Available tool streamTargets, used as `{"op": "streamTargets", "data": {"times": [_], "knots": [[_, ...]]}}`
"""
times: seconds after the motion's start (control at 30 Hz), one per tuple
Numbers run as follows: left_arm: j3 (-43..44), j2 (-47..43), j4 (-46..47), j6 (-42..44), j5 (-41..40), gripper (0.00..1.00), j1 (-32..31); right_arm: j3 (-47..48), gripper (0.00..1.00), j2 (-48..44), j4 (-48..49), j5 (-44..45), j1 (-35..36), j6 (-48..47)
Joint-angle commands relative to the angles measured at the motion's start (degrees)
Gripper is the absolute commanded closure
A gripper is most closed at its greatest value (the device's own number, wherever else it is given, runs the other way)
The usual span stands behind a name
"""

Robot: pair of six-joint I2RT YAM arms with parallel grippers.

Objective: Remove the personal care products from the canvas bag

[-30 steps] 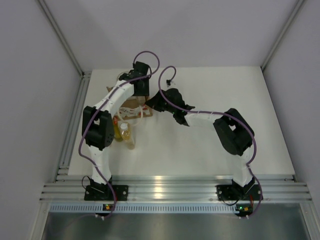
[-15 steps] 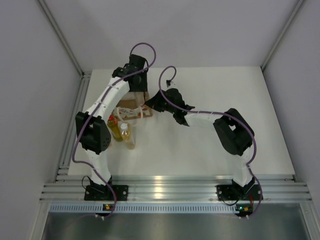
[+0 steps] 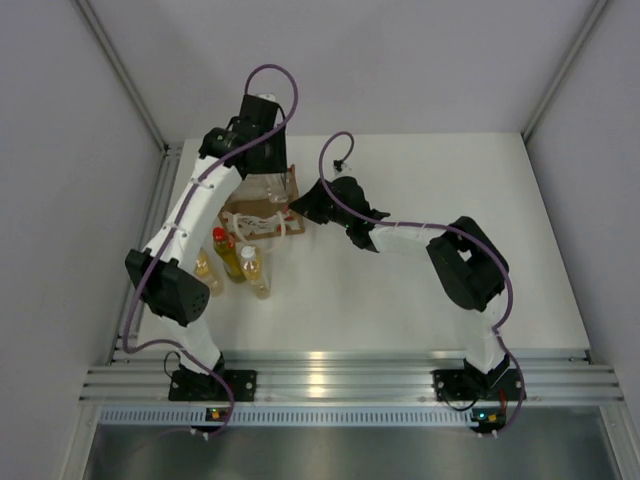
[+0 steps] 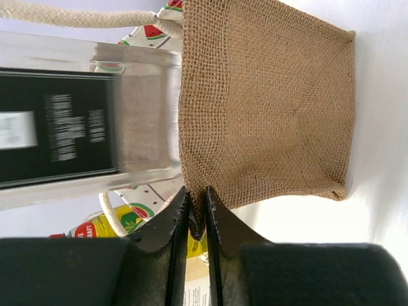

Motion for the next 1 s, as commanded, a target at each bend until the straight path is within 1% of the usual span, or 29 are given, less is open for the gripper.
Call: {"op": "streamTargets", "data": {"times": [0.0,0.03,0.07,0.13,0.17,0.27,0.43,0.57,0.63,0.7,0.73,0.83,0.87,0.97], "knots": [[5.3,-9.1,4.1,-0.3,-2.4,1.0,-1.2,0.0,0.85,0.5,-0.6,-0.7,-0.1,0.5],[5.3,-9.8,4.1,-0.5,-2.3,1.0,-1.5,0.0,0.82,0.4,-0.6,-0.7,0.0,0.5],[5.4,-11.3,4.1,-0.6,-2.1,1.0,-1.5,0.0,0.74,0.4,-0.6,-0.8,-0.1,0.5],[5.5,-12.8,4.1,-0.8,-2.1,1.0,-1.8,0.0,0.66,0.2,-0.6,-0.8,-0.1,0.5],[5.7,-14.2,4.1,-0.8,-2.1,1.0,-1.8,0.4,0.59,0.2,-0.7,-0.8,-0.1,0.6],[5.8,-16.2,4.0,-0.7,-2.7,1.0,-2.0,0.7,0.52,-0.1,-1.4,-0.9,-0.2,0.4],[4.1,-21.8,3.9,-1.4,-3.2,1.0,-1.9,1.6,0.42,-1.1,-1.1,-1.4,-0.4,0.1],[2.0,-26.0,4.0,-1.9,-0.8,1.0,-1.9,1.8,0.35,-2.7,0.7,-2.9,-1.0,-0.7],[0.8,-28.0,4.0,-2.0,1.3,1.0,-2.0,1.9,0.34,-3.6,1.1,-3.5,-1.5,-0.9],[-1.2,-29.4,4.0,-2.3,2.5,1.0,-2.0,2.1,0.31,-4.0,2.3,-4.7,-1.9,-0.9],[-2.0,-30.8,4.0,-2.4,3.0,1.0,-1.9,2.3,0.28,-4.4,2.7,-5.3,-2.3,-0.9],[-4.9,-32.3,4.0,-2.3,5.7,1.0,-2.0,2.7,0.13,-5.8,2.9,-6.5,-2.9,-1.4],[-5.5,-33.3,4.0,-2.2,6.9,1.0,-2.0,2.6,0.01,-6.0,2.9,-6.8,-3.2,-1.6],[-7.9,-34.6,4.0,-1.8,8.8,1.0,-2.0,2.5,0.0,-7.8,3.1,-8.6,-4.5,-2.0]]}}
